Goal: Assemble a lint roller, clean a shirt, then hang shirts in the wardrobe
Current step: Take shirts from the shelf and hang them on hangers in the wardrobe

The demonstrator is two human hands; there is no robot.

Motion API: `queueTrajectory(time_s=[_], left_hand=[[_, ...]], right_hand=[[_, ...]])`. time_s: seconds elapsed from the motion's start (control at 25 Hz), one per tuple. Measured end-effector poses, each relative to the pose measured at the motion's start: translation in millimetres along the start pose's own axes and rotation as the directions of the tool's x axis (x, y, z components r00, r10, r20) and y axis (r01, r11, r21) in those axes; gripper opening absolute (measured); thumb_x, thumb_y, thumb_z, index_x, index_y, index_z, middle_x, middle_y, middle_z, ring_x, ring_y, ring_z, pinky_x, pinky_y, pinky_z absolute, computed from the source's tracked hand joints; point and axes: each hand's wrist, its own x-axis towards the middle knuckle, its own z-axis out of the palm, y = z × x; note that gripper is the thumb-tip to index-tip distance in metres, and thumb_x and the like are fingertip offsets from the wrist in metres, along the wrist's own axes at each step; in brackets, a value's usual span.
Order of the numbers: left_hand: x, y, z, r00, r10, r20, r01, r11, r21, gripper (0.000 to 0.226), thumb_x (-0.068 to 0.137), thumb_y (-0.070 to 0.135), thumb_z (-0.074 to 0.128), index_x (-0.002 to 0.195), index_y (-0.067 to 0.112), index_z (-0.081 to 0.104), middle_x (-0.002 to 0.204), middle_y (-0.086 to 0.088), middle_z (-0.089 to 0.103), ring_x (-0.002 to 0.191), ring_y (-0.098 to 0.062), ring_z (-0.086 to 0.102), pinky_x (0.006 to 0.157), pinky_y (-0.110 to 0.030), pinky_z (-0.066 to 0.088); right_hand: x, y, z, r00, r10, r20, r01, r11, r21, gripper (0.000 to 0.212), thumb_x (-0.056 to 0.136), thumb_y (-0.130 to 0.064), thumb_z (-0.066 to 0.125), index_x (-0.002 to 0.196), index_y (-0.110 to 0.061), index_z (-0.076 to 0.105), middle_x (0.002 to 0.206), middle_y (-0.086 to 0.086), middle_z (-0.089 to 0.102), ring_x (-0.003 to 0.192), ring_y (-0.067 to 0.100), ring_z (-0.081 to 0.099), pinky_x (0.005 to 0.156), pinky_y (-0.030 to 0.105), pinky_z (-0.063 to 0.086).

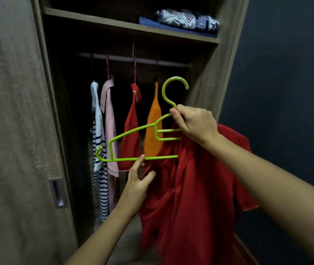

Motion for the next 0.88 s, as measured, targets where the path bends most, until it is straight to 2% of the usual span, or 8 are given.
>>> queueTrajectory(time_s=[0.08,0.24,0.4,0.48,0.56,0.64,0.76,0.88], left_hand=[[-11,-15,4,0.999,-0.027,0.034,0.021,0.987,0.162,0.063,0.084,0.020,0.066,0.138,0.023,0.036,0.110,0.013,0.052,0.097,0.001,0.055,0.082,-0.017,0.047],[-16,-48,8,0.998,0.039,-0.051,-0.025,0.970,0.241,0.038,0.073,0.007,0.056,0.111,0.009,0.059,0.109,-0.015,0.061,0.093,-0.027,0.061,0.082,-0.035,0.050],[9,-54,-13,0.935,-0.255,0.247,0.153,0.917,0.368,0.077,0.053,0.008,0.074,0.126,0.005,0.053,0.130,-0.025,0.051,0.113,-0.042,0.055,0.085,-0.047,0.051],[16,-67,-31,0.883,-0.273,0.383,0.243,0.962,0.126,0.078,0.056,0.017,0.064,0.132,0.026,0.050,0.143,-0.018,0.038,0.131,-0.037,0.040,0.104,-0.039,0.038],[27,-84,-53,0.872,-0.214,0.441,0.269,0.961,-0.067,0.073,0.053,0.010,0.058,0.113,0.052,0.054,0.132,-0.006,0.048,0.126,-0.031,0.045,0.102,-0.032,0.037],[45,-89,-72,0.889,-0.206,0.410,0.226,0.974,-0.001,0.070,0.056,0.000,0.057,0.107,0.048,0.055,0.120,-0.004,0.054,0.117,-0.026,0.051,0.095,-0.024,0.036],[60,-52,-71,0.964,-0.148,0.219,0.108,0.977,0.183,0.050,0.067,-0.005,0.058,0.114,0.012,0.060,0.110,-0.013,0.054,0.109,-0.030,0.053,0.089,-0.022,0.034],[54,-7,-50,0.958,0.143,0.247,-0.190,0.966,0.178,0.055,0.080,0.030,0.051,0.133,0.014,0.046,0.118,-0.008,0.051,0.114,-0.026,0.050,0.097,-0.031,0.038]], right_hand=[[-1,4,-2,1.000,-0.002,-0.020,0.002,1.000,0.005,0.042,0.094,-0.046,0.030,0.075,-0.016,0.053,0.068,0.001,0.064,0.063,0.028,0.065,0.048,0.028,0.037],[-5,2,-3,0.997,-0.069,-0.025,0.069,0.997,0.026,0.040,0.095,-0.043,0.032,0.075,-0.017,0.055,0.067,0.000,0.064,0.061,0.026,0.064,0.045,0.031,0.041],[-12,12,-1,0.994,-0.110,-0.014,0.110,0.994,0.007,0.041,0.095,-0.044,0.031,0.074,-0.017,0.053,0.066,0.001,0.064,0.058,0.026,0.064,0.042,0.031,0.043],[-17,22,2,0.990,-0.142,-0.003,0.142,0.990,-0.014,0.041,0.095,-0.044,0.031,0.073,-0.017,0.051,0.065,0.001,0.064,0.056,0.026,0.064,0.040,0.030,0.042],[-27,33,8,0.981,-0.194,0.029,0.195,0.980,-0.042,0.045,0.097,-0.047,0.026,0.073,-0.018,0.050,0.065,0.000,0.064,0.055,0.024,0.064,0.038,0.027,0.039],[-42,39,16,0.976,-0.213,0.052,0.216,0.974,-0.070,0.049,0.098,-0.048,0.021,0.073,-0.017,0.050,0.064,0.000,0.063,0.052,0.023,0.064,0.035,0.026,0.036],[-59,33,33,0.989,-0.136,0.062,0.144,0.979,-0.146,0.050,0.099,-0.047,0.020,0.072,-0.018,0.051,0.063,0.000,0.063,0.051,0.022,0.063,0.034,0.027,0.039],[-62,15,44,0.995,0.078,0.064,-0.072,0.993,-0.090,0.045,0.096,-0.049,0.026,0.075,-0.018,0.051,0.068,0.000,0.065,0.059,0.023,0.066,0.039,0.029,0.043]])
